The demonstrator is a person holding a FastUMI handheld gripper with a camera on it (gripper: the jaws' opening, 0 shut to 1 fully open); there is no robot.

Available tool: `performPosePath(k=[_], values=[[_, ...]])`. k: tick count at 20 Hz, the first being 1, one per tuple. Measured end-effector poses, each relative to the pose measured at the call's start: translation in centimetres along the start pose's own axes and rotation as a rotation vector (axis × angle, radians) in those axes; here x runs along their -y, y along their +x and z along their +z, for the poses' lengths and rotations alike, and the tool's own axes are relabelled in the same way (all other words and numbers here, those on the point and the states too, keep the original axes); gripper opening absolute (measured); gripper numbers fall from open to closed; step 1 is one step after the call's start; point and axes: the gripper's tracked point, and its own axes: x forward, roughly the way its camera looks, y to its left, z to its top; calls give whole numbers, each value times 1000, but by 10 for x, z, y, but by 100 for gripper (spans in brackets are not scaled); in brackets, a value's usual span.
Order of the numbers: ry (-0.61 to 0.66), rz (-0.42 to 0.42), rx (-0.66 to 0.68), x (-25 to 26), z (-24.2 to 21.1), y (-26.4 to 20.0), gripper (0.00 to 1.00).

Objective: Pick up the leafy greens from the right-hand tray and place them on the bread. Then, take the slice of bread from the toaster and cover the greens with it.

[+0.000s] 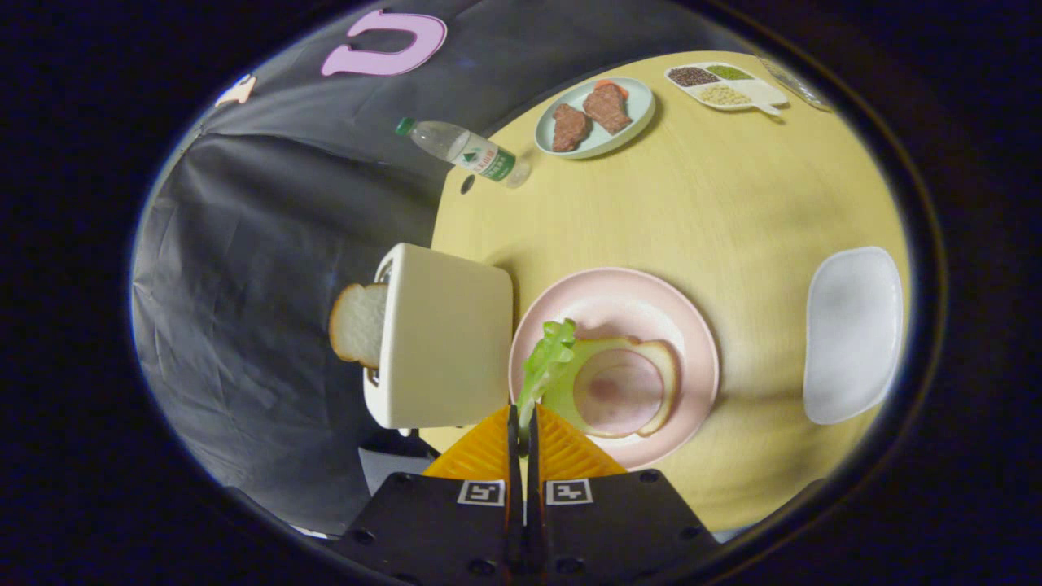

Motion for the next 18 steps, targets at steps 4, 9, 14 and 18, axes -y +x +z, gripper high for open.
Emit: performPosePath(k=[4, 9, 14, 18], values=[[-45, -97, 3, 28, -5, 4, 5], [-90, -179, 35, 52, 2, 1, 5], [-94, -220, 30, 57, 1, -1, 22], [-103, -280, 40, 64, -1, -6, 61]])
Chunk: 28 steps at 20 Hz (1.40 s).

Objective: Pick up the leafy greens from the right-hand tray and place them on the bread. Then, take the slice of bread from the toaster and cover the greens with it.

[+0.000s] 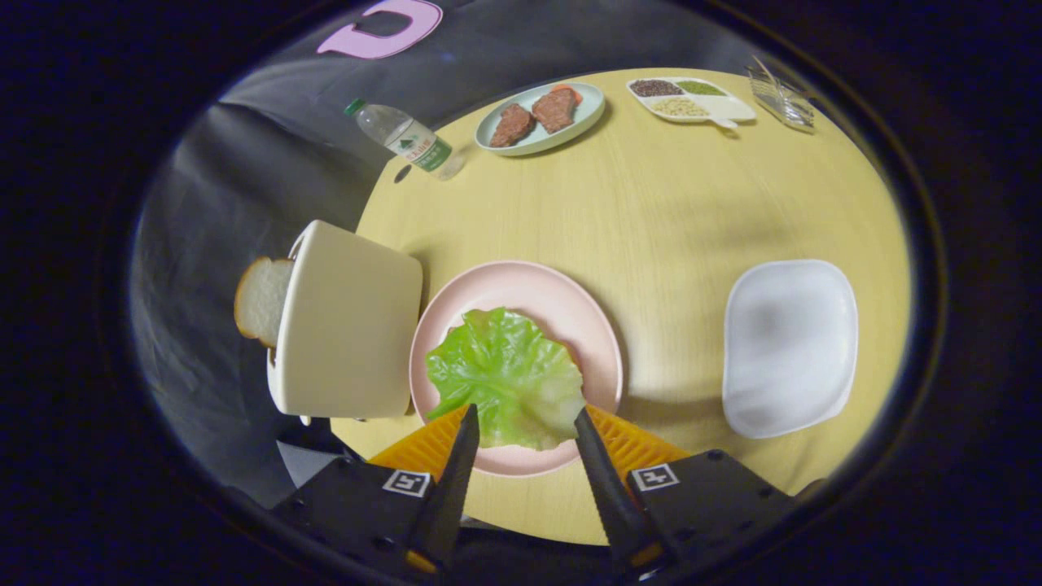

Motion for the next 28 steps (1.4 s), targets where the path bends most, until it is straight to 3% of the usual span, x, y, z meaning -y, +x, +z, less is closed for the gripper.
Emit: performPosePath(k=[4, 8, 17, 28], values=[[-113, -78, 56, 0, 6, -16, 100], [-214, -123, 163, -23, 29, -46, 100], [-302, -68, 200, -117, 68, -94, 100], [-371, -10, 82, -232, 102, -74, 100]])
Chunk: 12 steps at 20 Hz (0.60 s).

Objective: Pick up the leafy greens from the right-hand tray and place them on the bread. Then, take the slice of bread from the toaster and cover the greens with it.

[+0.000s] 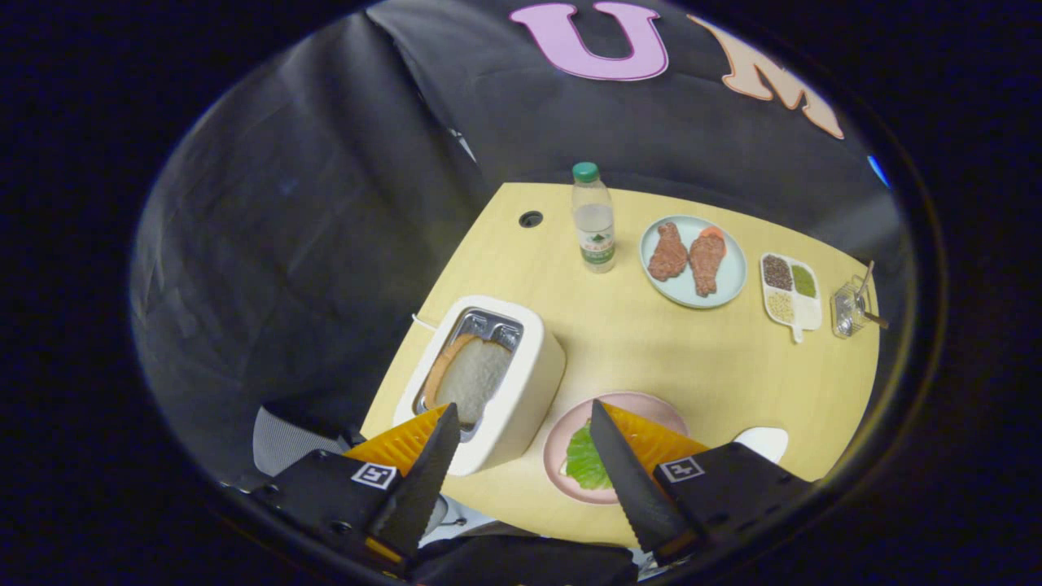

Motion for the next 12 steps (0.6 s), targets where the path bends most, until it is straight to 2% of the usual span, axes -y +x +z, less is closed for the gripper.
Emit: performPosePath(k=[6, 11, 12], values=[[10, 27, -28, -42, 25, 29, 99], [-26, 19, -107, -65, 9, 55, 98], [-35, 23, -122, -67, 5, 61, 92]])
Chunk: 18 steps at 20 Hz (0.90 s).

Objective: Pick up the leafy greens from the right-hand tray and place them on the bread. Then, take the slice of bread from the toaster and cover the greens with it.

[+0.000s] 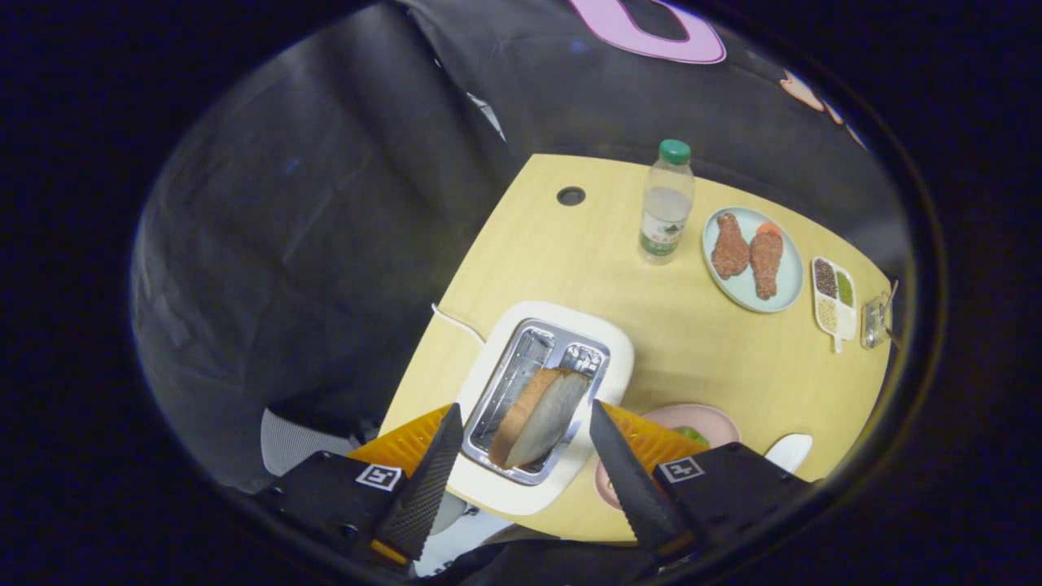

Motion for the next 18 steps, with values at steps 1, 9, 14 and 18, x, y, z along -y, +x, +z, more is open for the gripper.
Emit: performPosePath(k=[1, 9, 14, 18], values=[[0, -6, -21, -2, -4, 5, 85], [-10, -117, -98, 22, -16, 17, 36], [91, -121, -139, 30, -23, 10, 12], [153, -72, -128, 29, -18, -8, 11]])
